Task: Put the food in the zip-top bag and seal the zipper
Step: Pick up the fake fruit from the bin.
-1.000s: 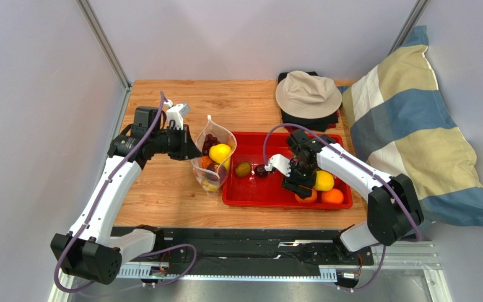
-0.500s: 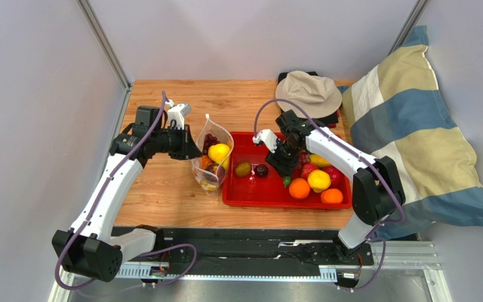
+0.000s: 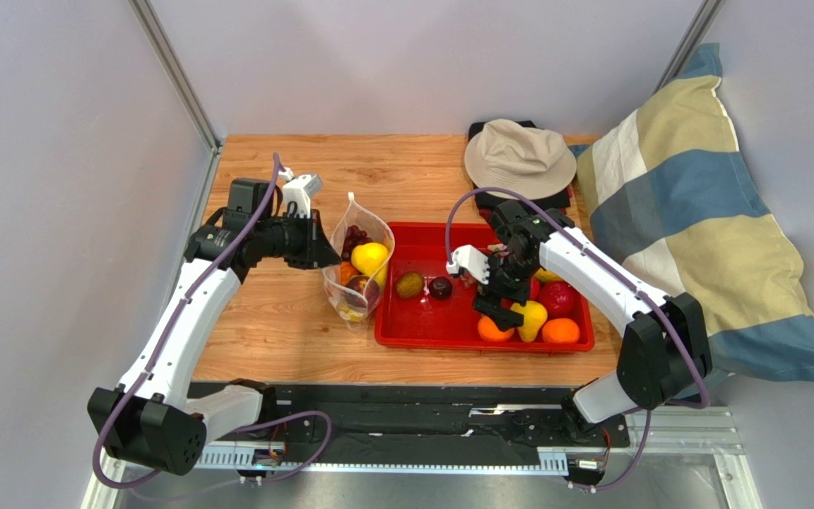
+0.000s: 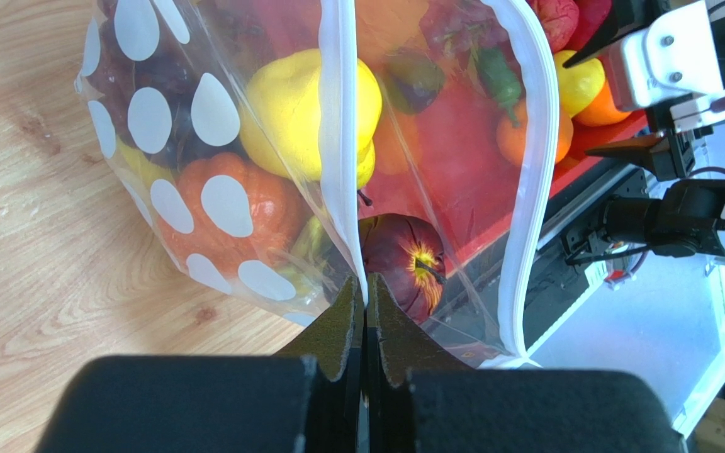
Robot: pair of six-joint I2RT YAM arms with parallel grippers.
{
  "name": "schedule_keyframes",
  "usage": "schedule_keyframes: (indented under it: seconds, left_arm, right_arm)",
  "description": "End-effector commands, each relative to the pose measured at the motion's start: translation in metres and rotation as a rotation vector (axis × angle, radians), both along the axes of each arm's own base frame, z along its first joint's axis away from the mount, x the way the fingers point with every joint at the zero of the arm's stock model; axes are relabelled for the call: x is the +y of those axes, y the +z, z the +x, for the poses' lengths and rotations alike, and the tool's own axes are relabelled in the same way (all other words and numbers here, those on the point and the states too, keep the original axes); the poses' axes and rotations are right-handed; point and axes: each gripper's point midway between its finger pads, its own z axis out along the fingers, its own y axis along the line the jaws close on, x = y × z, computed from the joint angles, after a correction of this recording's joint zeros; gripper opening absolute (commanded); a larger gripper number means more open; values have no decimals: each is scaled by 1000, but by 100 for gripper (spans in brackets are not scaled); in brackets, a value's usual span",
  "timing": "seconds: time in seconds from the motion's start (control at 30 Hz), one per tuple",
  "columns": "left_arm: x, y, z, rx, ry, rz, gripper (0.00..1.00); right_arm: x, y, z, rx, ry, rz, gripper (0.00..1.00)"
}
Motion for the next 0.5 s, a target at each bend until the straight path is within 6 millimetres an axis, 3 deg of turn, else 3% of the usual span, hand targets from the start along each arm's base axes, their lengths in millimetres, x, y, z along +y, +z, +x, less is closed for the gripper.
schedule_keyframes:
  seconds: [0.0,0.27,0.47]
  left_arm:
    - [-4,15,7,-70,-23,-16,0]
    - [-3,16,8,-75,-17,-5,0]
    - [-3,16,9,-74,-19,-3,0]
  right_arm:
    - [0,-2,-3,32,94,0,88]
    - [16,-28,13,89,23,5,85]
    - [8,-55,12,105,10,-43,86]
